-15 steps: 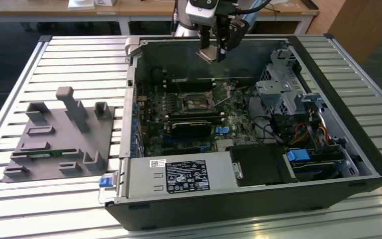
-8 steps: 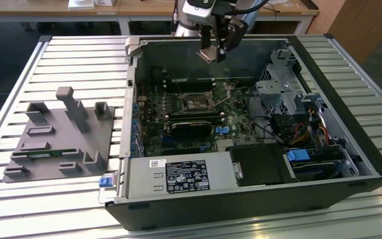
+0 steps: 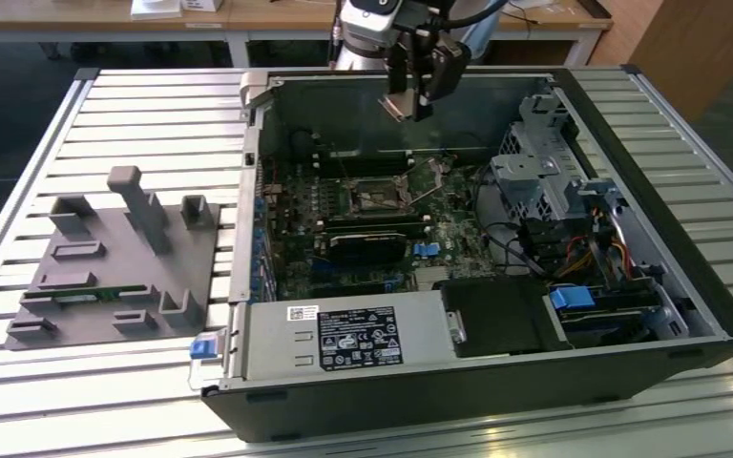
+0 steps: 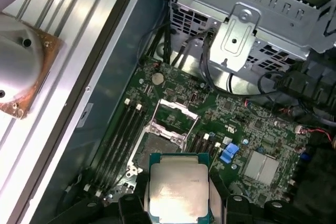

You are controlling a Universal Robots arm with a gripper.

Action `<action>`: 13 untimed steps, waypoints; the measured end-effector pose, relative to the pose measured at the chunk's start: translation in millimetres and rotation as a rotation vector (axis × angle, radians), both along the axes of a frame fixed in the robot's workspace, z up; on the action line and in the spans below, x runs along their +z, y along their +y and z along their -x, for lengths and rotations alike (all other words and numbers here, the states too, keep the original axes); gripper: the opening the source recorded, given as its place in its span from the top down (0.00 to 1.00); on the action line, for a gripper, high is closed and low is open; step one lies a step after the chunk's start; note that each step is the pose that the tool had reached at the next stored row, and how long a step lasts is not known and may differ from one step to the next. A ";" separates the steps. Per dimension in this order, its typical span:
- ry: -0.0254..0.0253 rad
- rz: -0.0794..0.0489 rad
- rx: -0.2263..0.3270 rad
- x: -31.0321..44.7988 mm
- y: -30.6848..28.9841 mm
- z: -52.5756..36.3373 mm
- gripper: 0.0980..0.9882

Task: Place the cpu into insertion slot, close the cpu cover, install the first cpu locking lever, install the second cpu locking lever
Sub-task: 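Place the cpu into insertion slot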

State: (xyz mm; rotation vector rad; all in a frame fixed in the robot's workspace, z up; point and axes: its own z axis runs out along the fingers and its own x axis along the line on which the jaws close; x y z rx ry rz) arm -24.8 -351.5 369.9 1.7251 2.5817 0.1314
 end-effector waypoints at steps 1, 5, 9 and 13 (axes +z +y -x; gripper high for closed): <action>0.0000 0.000 -0.011 -0.1 0.2 0.0 0.50; -0.0001 0.000 -0.066 -0.9 0.4 0.0 0.50; -0.0001 0.000 -0.113 -2.3 0.6 0.0 0.50; -0.0001 0.000 -0.122 -5.4 0.6 0.0 0.50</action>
